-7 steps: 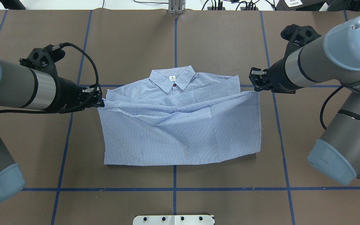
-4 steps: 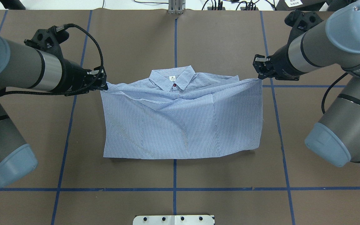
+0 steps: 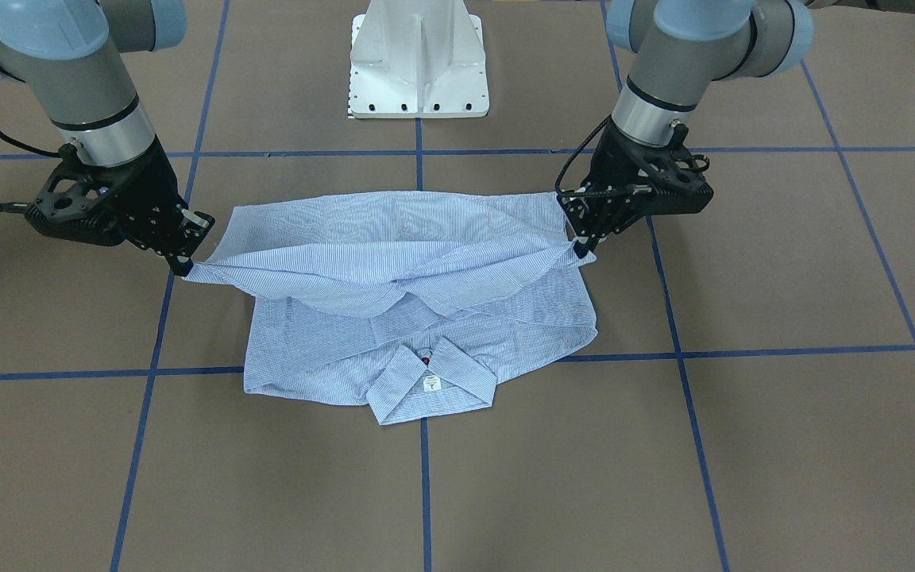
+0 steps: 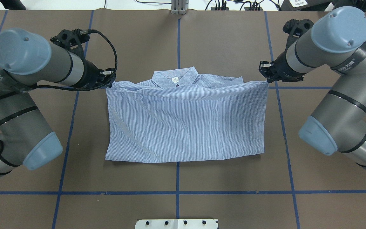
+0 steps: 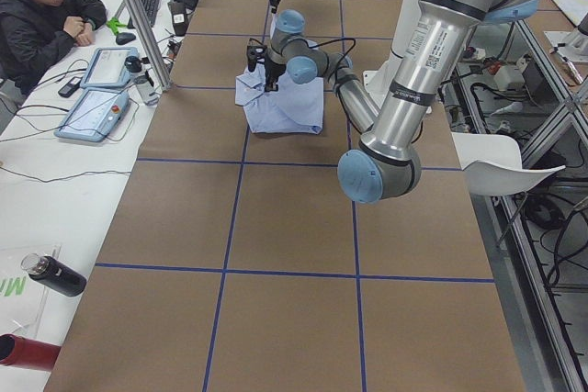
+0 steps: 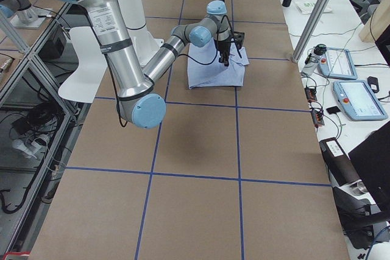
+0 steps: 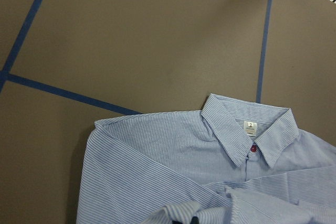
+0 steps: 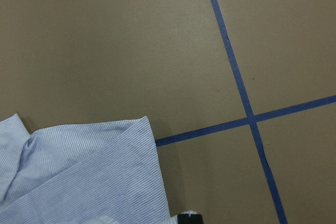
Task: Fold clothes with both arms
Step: 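Lay the hem down beside the collar and open both grippers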
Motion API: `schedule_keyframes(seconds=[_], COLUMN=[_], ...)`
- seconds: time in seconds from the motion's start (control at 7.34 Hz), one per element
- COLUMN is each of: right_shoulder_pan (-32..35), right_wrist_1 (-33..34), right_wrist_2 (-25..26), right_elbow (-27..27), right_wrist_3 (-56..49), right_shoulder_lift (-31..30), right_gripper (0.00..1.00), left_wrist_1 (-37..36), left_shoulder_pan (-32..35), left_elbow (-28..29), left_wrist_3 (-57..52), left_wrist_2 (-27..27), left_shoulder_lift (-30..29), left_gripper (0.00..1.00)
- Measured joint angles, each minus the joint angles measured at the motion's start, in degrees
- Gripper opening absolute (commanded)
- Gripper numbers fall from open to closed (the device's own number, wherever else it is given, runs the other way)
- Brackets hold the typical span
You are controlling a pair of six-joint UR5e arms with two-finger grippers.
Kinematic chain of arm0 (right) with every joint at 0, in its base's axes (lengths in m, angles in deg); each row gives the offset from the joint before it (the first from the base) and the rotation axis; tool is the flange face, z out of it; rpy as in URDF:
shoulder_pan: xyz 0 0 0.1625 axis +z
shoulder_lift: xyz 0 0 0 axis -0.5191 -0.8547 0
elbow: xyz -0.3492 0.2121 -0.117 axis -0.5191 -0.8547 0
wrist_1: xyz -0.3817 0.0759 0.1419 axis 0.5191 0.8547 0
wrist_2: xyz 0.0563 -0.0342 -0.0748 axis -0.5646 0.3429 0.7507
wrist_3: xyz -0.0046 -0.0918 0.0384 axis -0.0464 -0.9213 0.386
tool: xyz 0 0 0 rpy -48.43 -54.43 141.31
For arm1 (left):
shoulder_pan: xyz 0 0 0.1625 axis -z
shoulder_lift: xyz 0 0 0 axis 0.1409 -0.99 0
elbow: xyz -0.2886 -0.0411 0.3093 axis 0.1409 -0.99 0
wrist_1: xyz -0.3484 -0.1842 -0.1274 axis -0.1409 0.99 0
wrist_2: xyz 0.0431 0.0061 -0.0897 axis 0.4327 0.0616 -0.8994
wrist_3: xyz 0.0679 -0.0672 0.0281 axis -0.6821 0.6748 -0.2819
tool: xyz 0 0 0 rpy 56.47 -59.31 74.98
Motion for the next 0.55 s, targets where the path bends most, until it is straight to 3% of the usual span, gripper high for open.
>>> schedule_keyframes(seconds=[0.27,0.55], right_shoulder_pan=[-0.1,-1.0], right_wrist_1=[-8.4,-12.7], right_wrist_2=[0.1,0.1], right_elbow=[-7.0,-11.1], right_wrist_3=[-0.4,-0.3], right_shoulder_lift=[-0.3,0.3], right_gripper=[0.00,0.00], left_wrist_1=[2.2,3.5], left_shoulder_pan=[-0.5,-3.0], left_elbow=[4.9,7.8], left_wrist_3=[-4.0,-4.9], left_wrist_2=[1.4,1.6], left_shoulder_lift=[0.5,0.4], left_gripper=[0.00,0.00])
